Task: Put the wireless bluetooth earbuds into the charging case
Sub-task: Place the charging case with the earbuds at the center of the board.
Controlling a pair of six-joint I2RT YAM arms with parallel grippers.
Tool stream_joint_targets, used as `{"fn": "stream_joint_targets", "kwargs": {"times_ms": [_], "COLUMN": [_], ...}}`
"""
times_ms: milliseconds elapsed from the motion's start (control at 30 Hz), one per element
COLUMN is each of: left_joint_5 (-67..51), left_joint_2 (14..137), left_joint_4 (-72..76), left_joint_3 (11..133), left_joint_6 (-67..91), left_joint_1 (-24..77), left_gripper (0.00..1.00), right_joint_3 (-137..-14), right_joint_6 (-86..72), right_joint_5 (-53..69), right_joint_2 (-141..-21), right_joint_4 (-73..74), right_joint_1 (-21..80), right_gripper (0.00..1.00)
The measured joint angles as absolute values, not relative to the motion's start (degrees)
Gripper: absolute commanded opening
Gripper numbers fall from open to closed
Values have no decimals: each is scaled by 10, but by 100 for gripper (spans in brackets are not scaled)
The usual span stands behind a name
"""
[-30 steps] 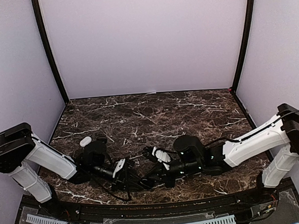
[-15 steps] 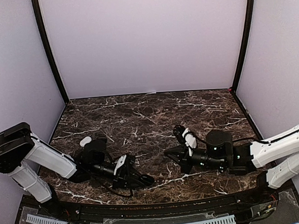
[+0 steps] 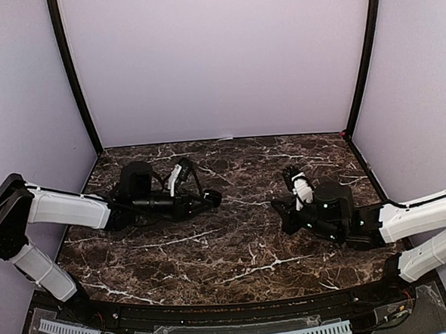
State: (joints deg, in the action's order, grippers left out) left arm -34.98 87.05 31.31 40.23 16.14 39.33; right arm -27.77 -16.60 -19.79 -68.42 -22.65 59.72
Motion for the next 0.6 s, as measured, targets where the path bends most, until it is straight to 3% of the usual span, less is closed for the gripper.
{"fn": "stream_joint_targets", "kwargs": {"times_ms": [533,600], "left_joint_5": [-369,-371], "left_joint_2": [1068,1084], "left_joint_4": [252,251], "left_joint_3": [487,487], "left_joint_6": [280,284], "left_joint_1": [331,327], "left_gripper": [9,17], "right_joint_3": [-245,-245], "right_joint_6": [-172,-172], "right_joint_5": [-219,-219], "right_joint_2": [-653,-655], "right_joint_4": [-227,-227], "right_joint_1": [559,556], "right_gripper": [0,0]}}
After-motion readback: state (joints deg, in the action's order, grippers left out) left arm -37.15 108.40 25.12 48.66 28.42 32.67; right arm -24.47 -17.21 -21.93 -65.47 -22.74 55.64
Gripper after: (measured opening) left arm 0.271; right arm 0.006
